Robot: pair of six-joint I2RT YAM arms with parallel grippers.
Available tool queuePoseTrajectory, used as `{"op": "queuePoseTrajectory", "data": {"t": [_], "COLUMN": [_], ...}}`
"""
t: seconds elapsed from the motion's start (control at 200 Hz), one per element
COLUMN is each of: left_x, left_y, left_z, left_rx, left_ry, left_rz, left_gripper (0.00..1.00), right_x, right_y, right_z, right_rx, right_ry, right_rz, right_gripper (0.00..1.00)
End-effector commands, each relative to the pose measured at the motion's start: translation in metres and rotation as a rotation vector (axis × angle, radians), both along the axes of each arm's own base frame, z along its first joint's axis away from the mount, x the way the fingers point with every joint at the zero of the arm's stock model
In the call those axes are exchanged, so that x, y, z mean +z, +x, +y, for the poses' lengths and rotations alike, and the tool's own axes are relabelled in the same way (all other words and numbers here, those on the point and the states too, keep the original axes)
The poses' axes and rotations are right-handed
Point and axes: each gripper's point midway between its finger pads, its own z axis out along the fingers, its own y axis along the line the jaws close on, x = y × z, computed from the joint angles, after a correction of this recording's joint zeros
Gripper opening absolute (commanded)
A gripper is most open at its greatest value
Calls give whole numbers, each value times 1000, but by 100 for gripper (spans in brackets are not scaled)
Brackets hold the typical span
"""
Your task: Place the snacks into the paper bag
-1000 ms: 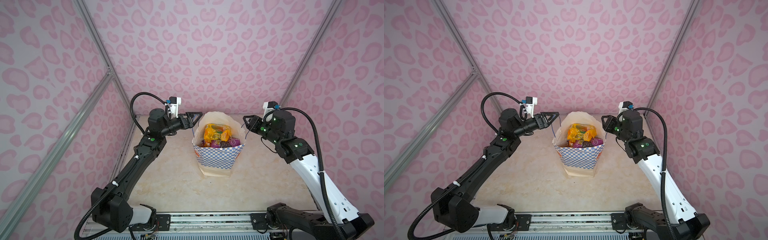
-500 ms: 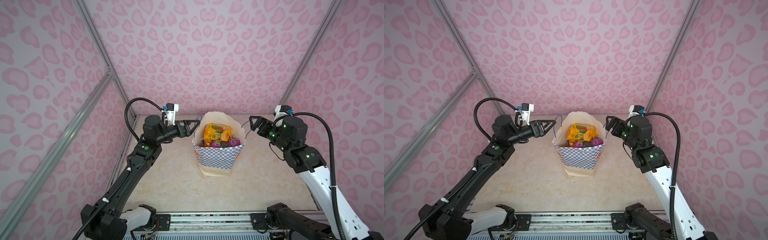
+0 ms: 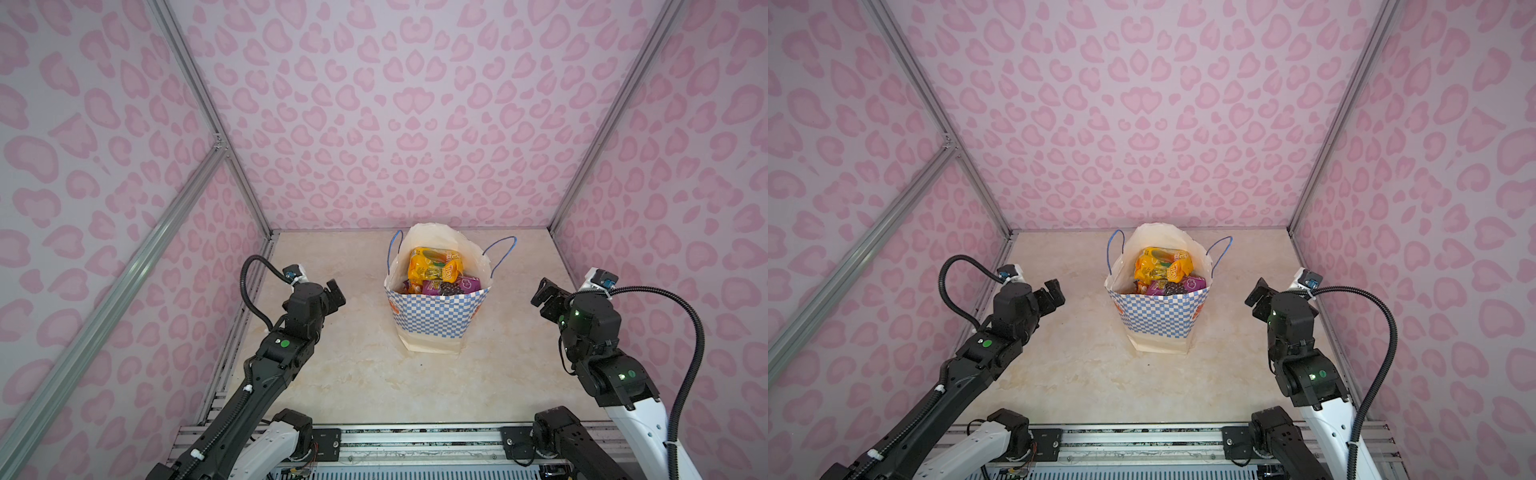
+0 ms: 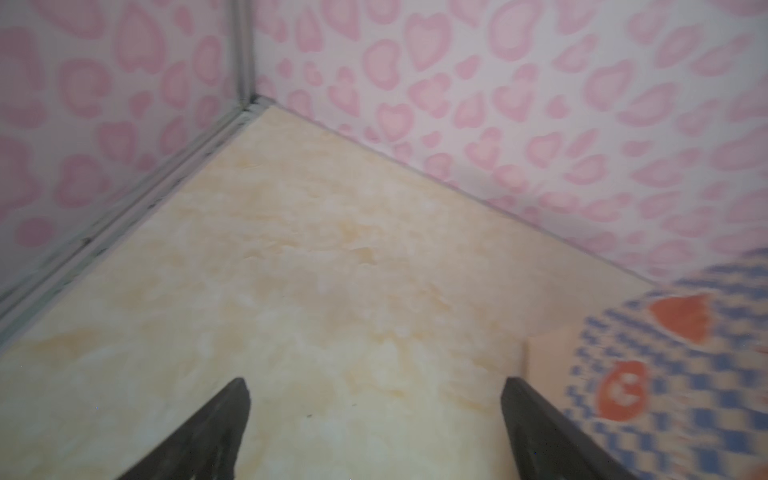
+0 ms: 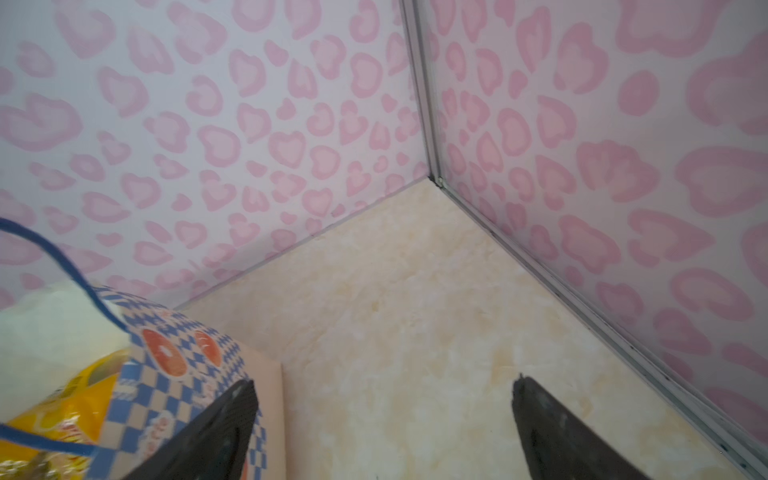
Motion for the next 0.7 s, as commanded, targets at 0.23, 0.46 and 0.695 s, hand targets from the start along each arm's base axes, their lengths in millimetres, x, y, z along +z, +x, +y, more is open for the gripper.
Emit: {"op": "queuePoseTrajectory", "data": {"t": [0.23, 0.46, 0.695], "left_x": [-30, -59, -66], "left_y": [-4, 22, 49], "left_z": [85, 84, 62], "left_rx": [492, 325, 61], "left_ry": [420, 438, 388], "left_rz": [-20, -64, -190], "left_gripper": [97, 98, 97], "right_x": [-66, -99, -118], "right_y": [10, 15, 25], "right_z": [-36, -48, -59], "right_rx": [-126, -160, -185], "right_ry": [19, -28, -158], "right_rz": [38, -24, -101], "right_gripper": [98, 98, 98]}}
